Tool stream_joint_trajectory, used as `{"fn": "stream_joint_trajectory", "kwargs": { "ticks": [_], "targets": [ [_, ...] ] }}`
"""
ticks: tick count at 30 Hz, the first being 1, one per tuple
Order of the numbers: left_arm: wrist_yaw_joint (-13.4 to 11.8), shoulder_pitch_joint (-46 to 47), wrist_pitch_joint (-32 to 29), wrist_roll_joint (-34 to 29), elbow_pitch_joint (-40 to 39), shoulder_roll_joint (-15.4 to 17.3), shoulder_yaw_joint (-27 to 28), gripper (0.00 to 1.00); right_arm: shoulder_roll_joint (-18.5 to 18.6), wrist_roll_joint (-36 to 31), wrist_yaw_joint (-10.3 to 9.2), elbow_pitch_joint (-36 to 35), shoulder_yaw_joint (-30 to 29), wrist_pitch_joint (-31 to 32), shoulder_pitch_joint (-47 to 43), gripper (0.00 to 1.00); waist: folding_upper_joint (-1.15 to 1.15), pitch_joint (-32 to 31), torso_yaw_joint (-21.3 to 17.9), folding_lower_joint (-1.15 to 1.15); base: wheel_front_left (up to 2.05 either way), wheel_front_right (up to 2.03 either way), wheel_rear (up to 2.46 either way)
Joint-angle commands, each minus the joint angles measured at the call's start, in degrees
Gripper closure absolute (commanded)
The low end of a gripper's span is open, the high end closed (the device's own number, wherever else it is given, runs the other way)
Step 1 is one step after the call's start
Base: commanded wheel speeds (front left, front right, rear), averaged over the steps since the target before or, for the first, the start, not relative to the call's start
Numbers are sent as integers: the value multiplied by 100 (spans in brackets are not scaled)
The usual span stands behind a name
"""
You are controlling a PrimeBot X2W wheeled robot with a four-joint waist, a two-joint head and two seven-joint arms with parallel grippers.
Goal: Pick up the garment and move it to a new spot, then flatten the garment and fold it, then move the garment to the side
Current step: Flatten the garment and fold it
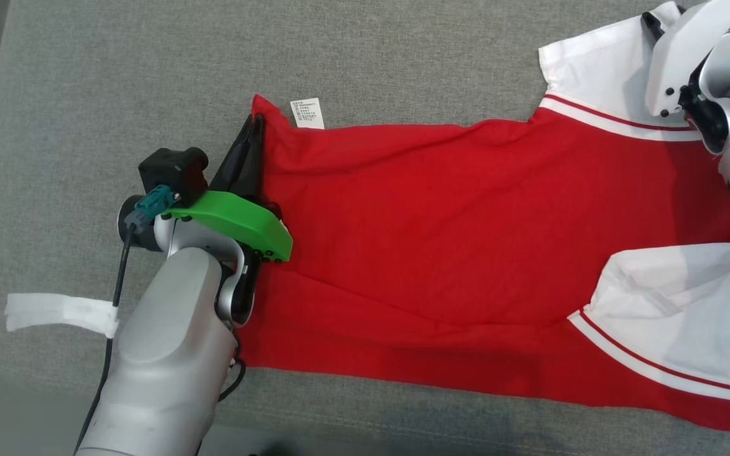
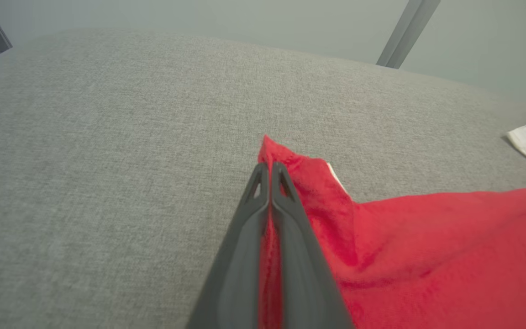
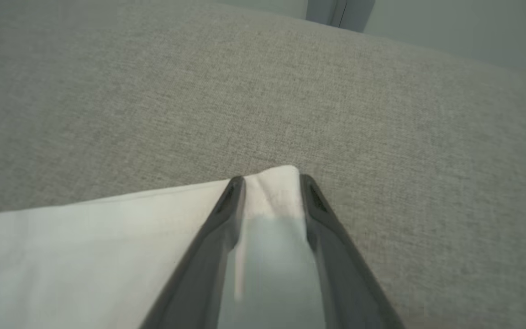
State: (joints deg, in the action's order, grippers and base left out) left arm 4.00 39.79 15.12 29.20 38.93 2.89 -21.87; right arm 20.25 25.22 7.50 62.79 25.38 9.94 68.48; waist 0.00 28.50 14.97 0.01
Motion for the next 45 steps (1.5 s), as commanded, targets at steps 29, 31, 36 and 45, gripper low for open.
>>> {"fn": "stream_joint_trajectory", "kwargs": {
  "ticks": [29,31,36,45],
  "targets": [
    [277,-1006,-2,-1090,395,79,2014,100,676,2185,-6,-2701,787,-2423,-2543,100,0,-1546,-1393,-1,0,0,0],
    [296,-1176,-2,-1121,350,60,2113,100,681,2282,-5,-2856,780,-2448,-2880,100,0,-1684,-1413,-1,0,0,0],
    [342,-1590,-2,-1139,173,28,2270,100,693,2391,-5,-3108,670,-2493,-3634,100,0,-1977,-1404,-1,0,0,0],
    [351,-2392,-2,-849,-72,12,2025,100,493,2414,-5,-3221,370,-2515,-4607,100,0,-2385,-1407,-1,0,0,0]
  ]
}}
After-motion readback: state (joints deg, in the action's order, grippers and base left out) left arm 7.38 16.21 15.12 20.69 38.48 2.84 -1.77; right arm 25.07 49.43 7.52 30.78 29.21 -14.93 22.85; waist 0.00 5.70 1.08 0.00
